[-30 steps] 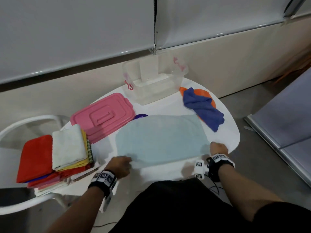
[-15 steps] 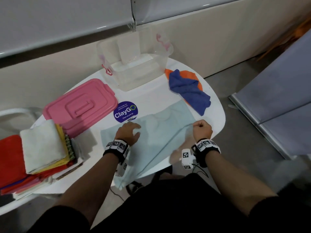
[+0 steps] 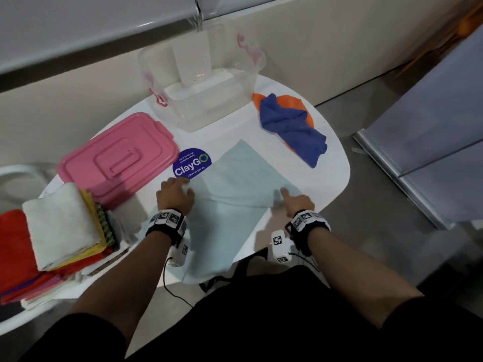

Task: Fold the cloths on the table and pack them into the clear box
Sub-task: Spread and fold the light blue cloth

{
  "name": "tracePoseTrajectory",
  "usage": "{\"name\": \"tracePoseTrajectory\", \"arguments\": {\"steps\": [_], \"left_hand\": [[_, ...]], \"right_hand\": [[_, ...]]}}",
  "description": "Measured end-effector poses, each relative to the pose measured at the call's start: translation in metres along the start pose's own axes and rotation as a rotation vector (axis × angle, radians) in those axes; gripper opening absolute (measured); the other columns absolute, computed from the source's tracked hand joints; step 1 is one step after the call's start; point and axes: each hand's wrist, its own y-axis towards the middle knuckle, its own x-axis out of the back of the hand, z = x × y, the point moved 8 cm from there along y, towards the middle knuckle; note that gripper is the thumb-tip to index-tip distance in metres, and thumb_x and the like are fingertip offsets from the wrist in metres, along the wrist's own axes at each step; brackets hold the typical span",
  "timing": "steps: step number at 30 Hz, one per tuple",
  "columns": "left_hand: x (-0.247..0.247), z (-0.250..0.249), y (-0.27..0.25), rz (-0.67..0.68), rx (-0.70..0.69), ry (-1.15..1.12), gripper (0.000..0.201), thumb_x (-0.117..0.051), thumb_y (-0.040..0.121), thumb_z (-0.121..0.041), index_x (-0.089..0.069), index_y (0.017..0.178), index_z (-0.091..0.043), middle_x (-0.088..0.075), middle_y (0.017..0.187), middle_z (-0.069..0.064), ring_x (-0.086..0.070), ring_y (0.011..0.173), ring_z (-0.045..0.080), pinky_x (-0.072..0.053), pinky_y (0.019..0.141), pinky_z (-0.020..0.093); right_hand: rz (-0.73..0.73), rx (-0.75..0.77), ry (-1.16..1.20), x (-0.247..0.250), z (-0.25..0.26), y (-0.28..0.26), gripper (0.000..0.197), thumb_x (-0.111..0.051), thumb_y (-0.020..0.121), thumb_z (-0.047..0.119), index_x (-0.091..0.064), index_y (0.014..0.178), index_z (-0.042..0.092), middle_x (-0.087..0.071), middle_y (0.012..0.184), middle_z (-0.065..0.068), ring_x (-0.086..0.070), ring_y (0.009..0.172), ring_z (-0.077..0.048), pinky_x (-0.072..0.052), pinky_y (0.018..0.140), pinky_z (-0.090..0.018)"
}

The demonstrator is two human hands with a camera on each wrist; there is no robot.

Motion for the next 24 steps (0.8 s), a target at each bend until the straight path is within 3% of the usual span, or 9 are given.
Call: {"name": "tracePoseTrajectory", "arguments": {"steps": [2,3,5,8,12,16,18,20,24], "left_hand": [[-0.001,-0.006,0.016,0.046,-0.029,-0.074,0.042,-0.062,0.088,-0.025,-0.057,0.128,-0.015,-0.054,0.131,0.014,-0.048,0.119,0.034,-0.041,0.099,0.044],[-0.007,-0.009,0.020,0.105,-0.020,-0.098,0.048,-0.064,0.088,-0.026,-0.054,0.133,-0.012,-0.051,0.135,0.016,-0.047,0.122,0.035,-0.040,0.102,0.044],[-0.019,-0.011,0.020,0.209,0.041,-0.132,0.058,-0.067,0.087,-0.028,-0.048,0.138,-0.009,-0.048,0.138,0.018,-0.047,0.125,0.037,-0.040,0.105,0.042],[-0.034,-0.003,0.012,0.310,0.200,-0.225,0.057,-0.068,0.086,-0.034,-0.049,0.135,-0.010,-0.057,0.131,0.016,-0.054,0.120,0.034,-0.042,0.099,0.036],[-0.035,-0.013,-0.004,0.494,0.144,-0.231,0.043,-0.065,0.089,-0.045,-0.067,0.115,-0.011,-0.065,0.115,0.009,-0.059,0.104,0.026,-0.041,0.086,0.030],[0.008,-0.048,-0.004,0.451,0.095,-0.656,0.032,-0.074,0.073,-0.045,-0.070,0.088,-0.017,-0.069,0.084,0.004,-0.065,0.083,0.023,-0.051,0.080,0.035],[0.033,-0.068,-0.005,0.430,0.061,-0.855,0.036,-0.072,0.073,-0.041,-0.066,0.094,-0.012,-0.067,0.087,0.007,-0.062,0.083,0.022,-0.050,0.080,0.039],[0.057,-0.087,-0.007,0.408,0.028,-0.994,0.031,-0.067,0.087,-0.029,-0.057,0.106,-0.006,-0.061,0.095,0.014,-0.059,0.089,0.023,-0.047,0.084,0.040],[0.099,-0.119,-0.019,0.407,-0.043,-1.147,0.027,-0.055,0.098,-0.024,-0.052,0.115,-0.004,-0.060,0.102,0.019,-0.062,0.093,0.027,-0.052,0.079,0.036]], "right_hand": [[0.210,-0.017,-0.158,-0.037,-0.013,-0.020,0.090,-0.052,0.064,0.087,-0.074,0.100,0.007,-0.074,0.098,-0.014,-0.070,0.089,-0.031,-0.053,0.080,-0.036],[0.272,0.033,-0.274,-0.052,-0.015,-0.029,0.087,-0.049,0.069,0.086,-0.074,0.102,0.009,-0.074,0.103,-0.014,-0.069,0.094,-0.031,-0.054,0.084,-0.036],[0.284,0.159,-0.427,-0.074,-0.013,-0.040,0.073,-0.048,0.083,0.075,-0.073,0.106,0.011,-0.070,0.116,-0.012,-0.064,0.109,-0.031,-0.051,0.094,-0.035],[0.260,0.174,-0.414,-0.091,-0.008,-0.047,0.062,-0.059,0.083,0.064,-0.072,0.109,0.010,-0.069,0.118,-0.009,-0.063,0.112,-0.030,-0.051,0.094,-0.032],[0.287,0.071,-0.215,-0.100,-0.003,-0.049,0.051,-0.070,0.082,0.053,-0.072,0.102,0.006,-0.070,0.107,-0.008,-0.065,0.108,-0.027,-0.044,0.080,-0.026],[0.304,0.065,-0.040,-0.105,0.006,-0.052,0.050,-0.070,0.080,0.055,-0.072,0.104,0.011,-0.071,0.112,-0.008,-0.065,0.098,-0.025,-0.046,0.080,-0.026],[0.313,-0.002,0.072,-0.104,0.008,-0.054,0.062,-0.066,0.079,0.059,-0.067,0.119,0.011,-0.066,0.122,-0.009,-0.063,0.108,-0.027,-0.047,0.089,-0.029],[0.339,-0.039,0.171,-0.102,0.018,-0.057,0.073,-0.063,0.078,0.063,-0.062,0.126,0.009,-0.064,0.124,-0.011,-0.061,0.115,-0.031,-0.044,0.091,-0.031],[0.608,-0.012,0.636,-0.116,0.058,-0.077,0.054,-0.073,0.073,0.050,-0.073,0.109,0.011,-0.073,0.099,-0.010,-0.069,0.088,-0.030,-0.055,0.076,-0.036]]}}
